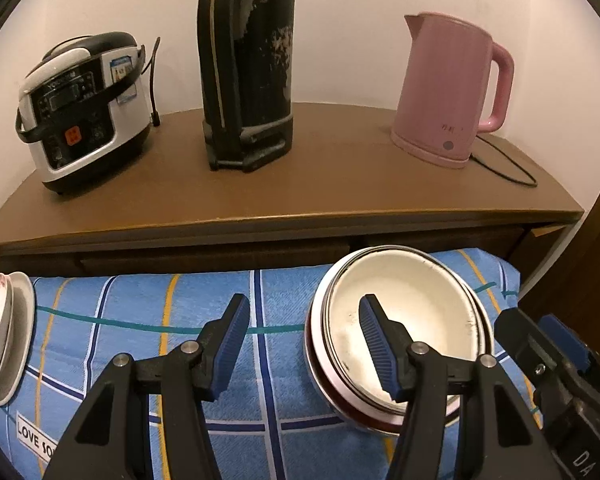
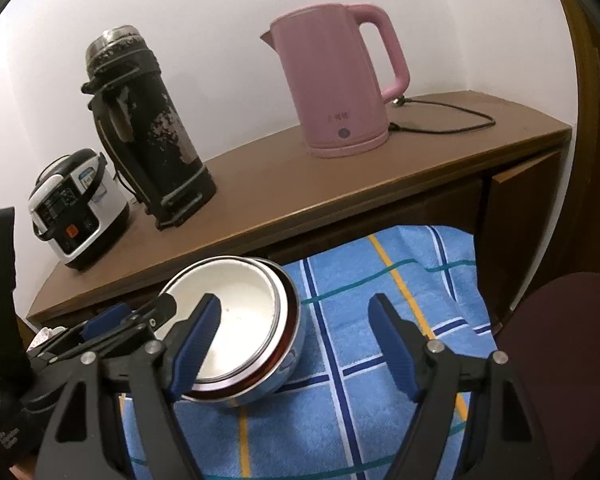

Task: Organize plates and bowls
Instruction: 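Move both grippers toward the rim of the nested bowls, then close both grippers on the rim of the nested bowls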

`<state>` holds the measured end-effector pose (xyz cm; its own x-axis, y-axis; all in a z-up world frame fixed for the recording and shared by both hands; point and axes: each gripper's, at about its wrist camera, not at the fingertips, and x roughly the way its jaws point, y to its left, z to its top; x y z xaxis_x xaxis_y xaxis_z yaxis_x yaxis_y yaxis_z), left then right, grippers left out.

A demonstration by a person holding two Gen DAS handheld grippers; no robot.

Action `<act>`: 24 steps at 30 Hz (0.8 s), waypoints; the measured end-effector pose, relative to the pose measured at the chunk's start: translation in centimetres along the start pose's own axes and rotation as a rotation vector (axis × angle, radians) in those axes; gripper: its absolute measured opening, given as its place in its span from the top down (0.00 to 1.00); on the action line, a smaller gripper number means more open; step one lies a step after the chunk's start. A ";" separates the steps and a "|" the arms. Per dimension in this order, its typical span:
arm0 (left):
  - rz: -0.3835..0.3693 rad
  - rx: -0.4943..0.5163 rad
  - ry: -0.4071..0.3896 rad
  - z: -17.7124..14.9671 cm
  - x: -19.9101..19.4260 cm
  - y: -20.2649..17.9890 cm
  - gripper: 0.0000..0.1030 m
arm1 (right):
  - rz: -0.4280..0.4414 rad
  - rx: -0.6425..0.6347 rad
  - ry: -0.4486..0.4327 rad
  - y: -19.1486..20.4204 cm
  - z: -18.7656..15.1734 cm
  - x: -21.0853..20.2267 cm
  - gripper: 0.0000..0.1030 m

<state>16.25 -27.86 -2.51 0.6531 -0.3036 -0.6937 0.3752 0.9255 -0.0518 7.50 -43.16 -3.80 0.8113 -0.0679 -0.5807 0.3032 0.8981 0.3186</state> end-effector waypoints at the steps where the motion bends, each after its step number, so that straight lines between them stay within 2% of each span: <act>1: 0.001 0.000 0.004 0.0 0.2 0.0 0.42 | 0.005 0.005 0.005 0.0 0.0 0.2 0.28; 5: 0.005 0.000 0.015 -0.3 0.9 0.3 0.42 | 0.010 -0.002 0.038 0.1 -0.1 1.3 0.41; 15: 0.015 0.005 0.049 -0.5 2.9 0.3 0.42 | 0.005 0.019 0.102 0.0 -0.6 3.5 0.43; 20: 0.003 0.010 0.063 -0.7 3.8 0.1 0.43 | 0.004 0.035 0.128 -0.2 -0.9 4.7 0.49; 24: -0.033 0.010 0.064 -0.7 4.2 0.0 0.56 | 0.019 0.047 0.132 -0.3 -1.0 5.1 0.54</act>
<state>18.52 -29.00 -5.86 0.5966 -0.3188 -0.7365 0.4026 0.9128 -0.0690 11.03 -43.36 -7.62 0.7451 0.0100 -0.6669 0.3135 0.8773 0.3635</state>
